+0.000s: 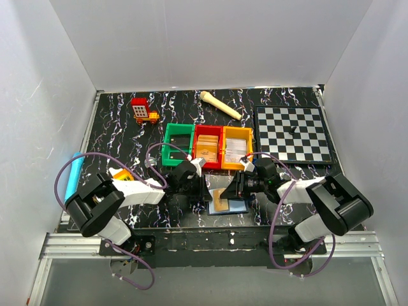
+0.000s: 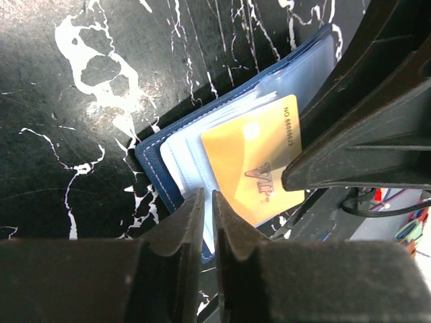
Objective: Take the credit cards out of the card holder
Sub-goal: Remove the credit card from the card holder.
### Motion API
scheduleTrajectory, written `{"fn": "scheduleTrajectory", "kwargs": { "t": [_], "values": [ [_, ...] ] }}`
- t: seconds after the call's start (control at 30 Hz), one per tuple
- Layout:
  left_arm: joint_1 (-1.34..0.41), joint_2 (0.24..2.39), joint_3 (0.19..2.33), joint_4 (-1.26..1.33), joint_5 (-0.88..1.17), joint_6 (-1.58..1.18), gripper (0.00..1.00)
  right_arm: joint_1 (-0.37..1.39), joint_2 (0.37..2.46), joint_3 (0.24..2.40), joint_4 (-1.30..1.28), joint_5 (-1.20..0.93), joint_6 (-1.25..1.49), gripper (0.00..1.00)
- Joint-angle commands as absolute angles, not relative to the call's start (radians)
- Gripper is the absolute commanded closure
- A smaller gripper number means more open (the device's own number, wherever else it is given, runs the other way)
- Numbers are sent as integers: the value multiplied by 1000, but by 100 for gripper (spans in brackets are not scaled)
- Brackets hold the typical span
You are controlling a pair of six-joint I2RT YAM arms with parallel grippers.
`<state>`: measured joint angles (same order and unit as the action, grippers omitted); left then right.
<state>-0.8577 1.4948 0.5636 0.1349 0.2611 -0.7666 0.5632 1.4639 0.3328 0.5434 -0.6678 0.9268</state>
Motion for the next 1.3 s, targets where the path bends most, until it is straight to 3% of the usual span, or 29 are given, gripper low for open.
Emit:
{"fn": "scheduleTrajectory", "kwargs": {
  "t": [0.0, 0.1, 1.27],
  "values": [
    [-857, 1514, 581, 100, 242, -755, 94, 563, 1431, 365, 519, -672, 896, 67],
    [-857, 1526, 591, 83, 233, -759, 100, 561, 1419, 368, 496, -667, 887, 67],
    [-857, 1601, 626, -26, 167, -807, 100, 506, 1350, 344, 425, -689, 844, 70]
  ]
}}
